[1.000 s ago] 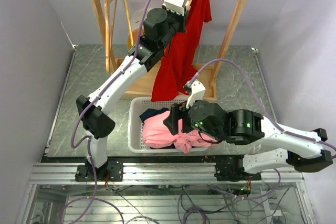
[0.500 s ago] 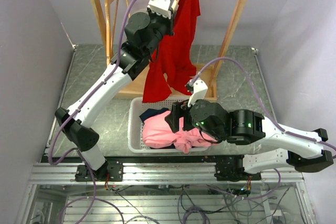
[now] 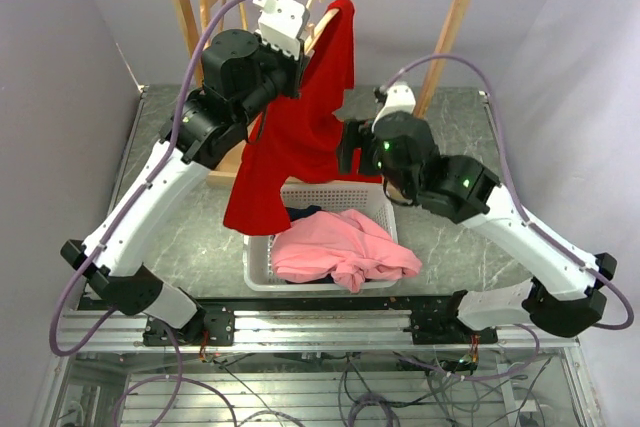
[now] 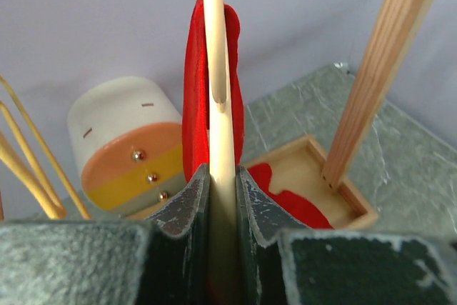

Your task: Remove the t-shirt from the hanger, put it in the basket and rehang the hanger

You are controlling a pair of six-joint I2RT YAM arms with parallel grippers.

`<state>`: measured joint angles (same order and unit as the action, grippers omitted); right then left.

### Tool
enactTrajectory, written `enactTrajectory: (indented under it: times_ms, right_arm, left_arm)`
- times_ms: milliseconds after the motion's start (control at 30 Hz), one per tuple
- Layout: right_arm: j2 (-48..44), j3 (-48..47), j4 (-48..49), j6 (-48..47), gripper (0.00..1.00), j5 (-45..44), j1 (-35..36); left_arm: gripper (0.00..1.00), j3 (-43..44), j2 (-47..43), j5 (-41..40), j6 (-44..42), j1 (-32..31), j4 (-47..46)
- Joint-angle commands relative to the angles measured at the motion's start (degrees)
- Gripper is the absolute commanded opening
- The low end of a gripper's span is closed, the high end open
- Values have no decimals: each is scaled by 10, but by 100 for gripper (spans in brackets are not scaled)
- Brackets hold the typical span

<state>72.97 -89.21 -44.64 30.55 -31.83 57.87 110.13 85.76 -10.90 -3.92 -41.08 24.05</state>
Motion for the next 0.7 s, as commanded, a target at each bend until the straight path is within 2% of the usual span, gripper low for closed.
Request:
enactTrajectory:
  times_ms: [0, 167, 300, 667]
  right_arm:
    - [27, -69, 67, -88, 75, 59, -67]
    - [72, -141, 129, -127, 76, 128, -111]
    - [92, -153, 174, -129, 75, 163, -124]
    - [117, -135, 211, -113, 68, 137, -144]
  left_arm:
    - [7, 34, -34, 53, 23, 2, 77]
    - [7, 29, -55, 117, 58, 1, 113]
    - [7, -9, -86, 149, 98, 1, 93]
    - [7, -30, -109, 161, 132, 1, 68]
